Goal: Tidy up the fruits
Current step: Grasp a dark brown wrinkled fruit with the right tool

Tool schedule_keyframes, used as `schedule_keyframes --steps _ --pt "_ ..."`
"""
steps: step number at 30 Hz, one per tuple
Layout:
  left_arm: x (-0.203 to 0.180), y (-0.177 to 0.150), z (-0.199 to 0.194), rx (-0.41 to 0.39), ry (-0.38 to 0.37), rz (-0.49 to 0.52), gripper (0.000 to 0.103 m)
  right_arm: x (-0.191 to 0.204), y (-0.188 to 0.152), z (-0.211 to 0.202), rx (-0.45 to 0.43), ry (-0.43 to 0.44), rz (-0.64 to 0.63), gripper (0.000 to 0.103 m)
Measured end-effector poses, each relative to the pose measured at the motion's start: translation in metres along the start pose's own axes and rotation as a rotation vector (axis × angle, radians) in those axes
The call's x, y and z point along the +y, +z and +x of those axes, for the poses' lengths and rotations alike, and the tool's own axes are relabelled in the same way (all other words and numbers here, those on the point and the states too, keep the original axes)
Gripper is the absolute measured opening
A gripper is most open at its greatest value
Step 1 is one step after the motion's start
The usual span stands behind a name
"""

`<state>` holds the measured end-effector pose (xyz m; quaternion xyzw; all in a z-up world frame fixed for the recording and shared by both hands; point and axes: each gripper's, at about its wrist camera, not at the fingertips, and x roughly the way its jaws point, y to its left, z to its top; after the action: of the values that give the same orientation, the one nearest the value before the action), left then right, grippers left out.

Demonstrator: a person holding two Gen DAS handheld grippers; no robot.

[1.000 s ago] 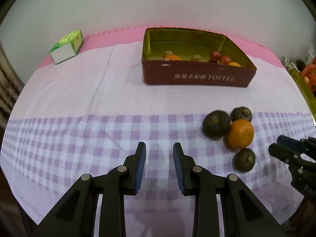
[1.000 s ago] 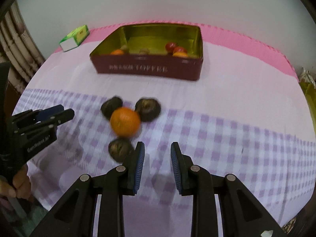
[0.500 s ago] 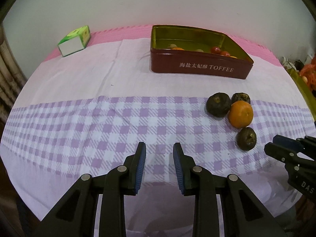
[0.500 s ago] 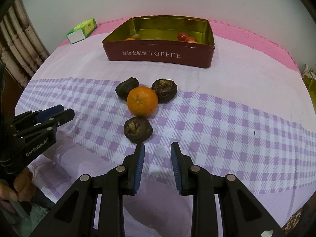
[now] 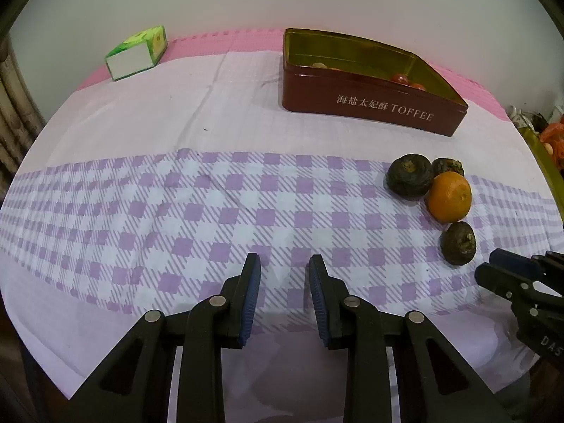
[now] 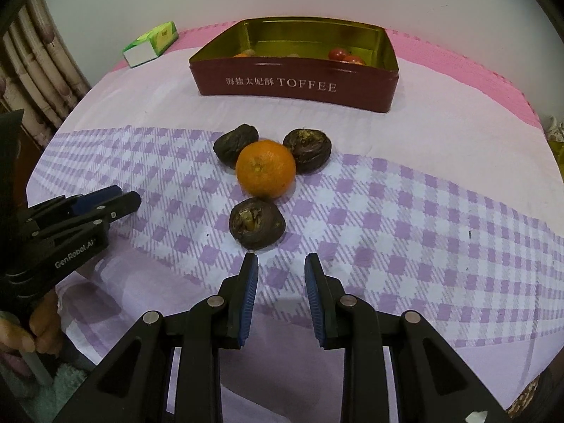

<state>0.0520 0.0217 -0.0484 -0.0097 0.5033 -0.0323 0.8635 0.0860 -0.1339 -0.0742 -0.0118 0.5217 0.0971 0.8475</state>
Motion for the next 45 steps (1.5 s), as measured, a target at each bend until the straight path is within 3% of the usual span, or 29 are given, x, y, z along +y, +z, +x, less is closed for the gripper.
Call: schedule_keyframes --steps 23,32,45 --pt "0.004 0.000 0.001 -0.026 0.018 0.014 0.031 0.014 0.001 0.009 0.023 -0.017 -0.058 0.026" --pt "0.004 -0.001 0.000 -0.031 0.015 0.017 0.032 0.025 0.006 0.014 0.009 -0.042 -0.098 0.035" --pt "0.004 0.000 0.000 -0.035 0.016 0.022 0.034 0.028 0.012 0.019 -0.009 -0.058 -0.100 0.033"
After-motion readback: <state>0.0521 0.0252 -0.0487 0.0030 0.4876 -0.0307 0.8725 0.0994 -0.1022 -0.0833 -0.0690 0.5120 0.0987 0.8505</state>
